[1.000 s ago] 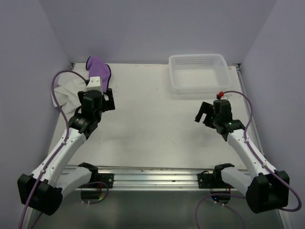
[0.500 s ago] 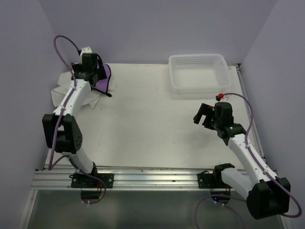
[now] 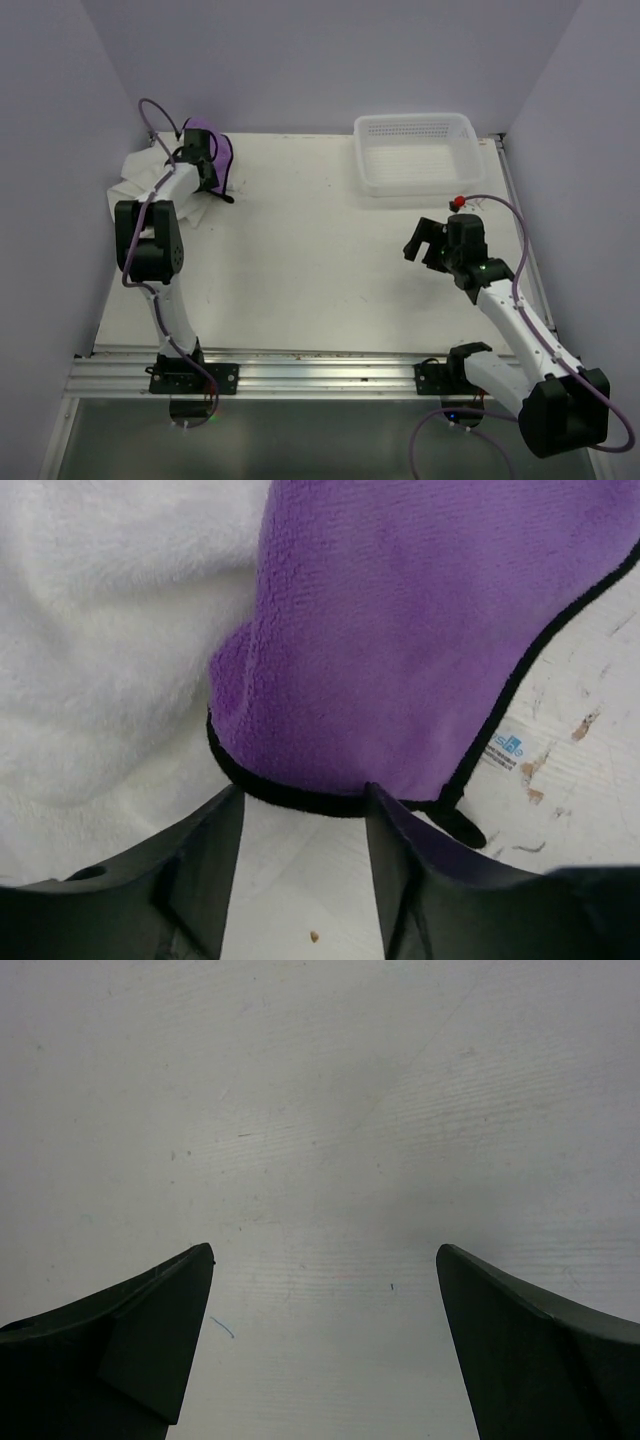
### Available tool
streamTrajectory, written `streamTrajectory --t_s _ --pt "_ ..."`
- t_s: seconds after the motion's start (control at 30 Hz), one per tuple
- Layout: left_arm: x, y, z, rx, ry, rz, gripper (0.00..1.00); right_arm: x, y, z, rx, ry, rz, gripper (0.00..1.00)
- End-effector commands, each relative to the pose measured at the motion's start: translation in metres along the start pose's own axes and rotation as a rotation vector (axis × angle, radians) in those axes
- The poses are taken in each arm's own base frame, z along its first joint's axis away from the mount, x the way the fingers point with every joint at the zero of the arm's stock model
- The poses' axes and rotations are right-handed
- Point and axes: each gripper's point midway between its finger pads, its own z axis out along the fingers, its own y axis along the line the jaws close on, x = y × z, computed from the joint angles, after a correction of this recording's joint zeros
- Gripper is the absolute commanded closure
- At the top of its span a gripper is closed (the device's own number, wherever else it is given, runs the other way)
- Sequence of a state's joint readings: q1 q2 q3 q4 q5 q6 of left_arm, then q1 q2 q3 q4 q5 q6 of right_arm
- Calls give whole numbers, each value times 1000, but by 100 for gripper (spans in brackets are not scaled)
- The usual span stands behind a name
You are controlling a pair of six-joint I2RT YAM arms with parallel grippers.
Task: Roll the towels
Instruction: Grab a towel with the left arm, then move the towel to the center of the board
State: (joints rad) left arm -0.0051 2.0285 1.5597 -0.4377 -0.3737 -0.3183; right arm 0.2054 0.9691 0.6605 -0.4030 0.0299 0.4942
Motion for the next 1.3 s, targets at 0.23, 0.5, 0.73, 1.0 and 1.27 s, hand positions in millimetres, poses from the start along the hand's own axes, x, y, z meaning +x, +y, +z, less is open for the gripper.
streamTrajectory --t_s 0.23,0.5,0.73,1.0,1.27 --pt "-62 2 0 65 -160 -82 100 -7 2 4 10 0 -21 4" --pt "-104 -17 -74 279 -315 -124 100 -18 8 0 -7 -24 -34 5" --pt "-114 -45 -188 507 -429 -150 100 -50 31 3 -62 -92 59 6" --pt "59 -112 -231 759 -207 -12 100 -86 80 4 -187 -117 46 27" --pt "151 -121 -236 858 -57 114 100 -126 181 11 -261 -154 -166 35"
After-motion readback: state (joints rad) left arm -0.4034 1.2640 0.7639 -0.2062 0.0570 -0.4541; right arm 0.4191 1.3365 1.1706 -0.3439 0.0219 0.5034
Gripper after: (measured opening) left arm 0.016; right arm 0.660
